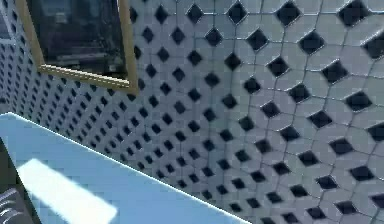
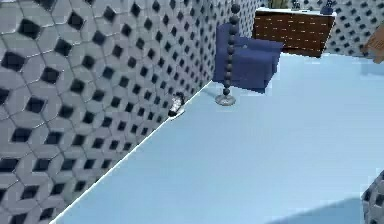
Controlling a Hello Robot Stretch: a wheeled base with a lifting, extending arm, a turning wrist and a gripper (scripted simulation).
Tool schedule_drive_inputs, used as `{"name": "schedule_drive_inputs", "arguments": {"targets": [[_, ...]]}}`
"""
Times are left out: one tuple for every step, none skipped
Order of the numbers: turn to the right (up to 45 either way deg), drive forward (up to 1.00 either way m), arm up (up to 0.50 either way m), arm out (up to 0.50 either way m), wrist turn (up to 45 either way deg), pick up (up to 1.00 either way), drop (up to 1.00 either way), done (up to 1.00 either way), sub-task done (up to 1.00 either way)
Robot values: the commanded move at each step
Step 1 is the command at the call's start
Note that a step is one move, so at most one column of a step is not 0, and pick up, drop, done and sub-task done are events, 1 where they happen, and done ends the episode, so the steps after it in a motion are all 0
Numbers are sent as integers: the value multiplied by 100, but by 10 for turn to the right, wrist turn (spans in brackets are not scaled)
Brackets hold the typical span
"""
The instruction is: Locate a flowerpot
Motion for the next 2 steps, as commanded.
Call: {"name": "schedule_drive_inputs", "arguments": {"targets": [[450,0,0,0,0,0,0,0,0],[450,0,0,0,0,0,0,0,0]]}}
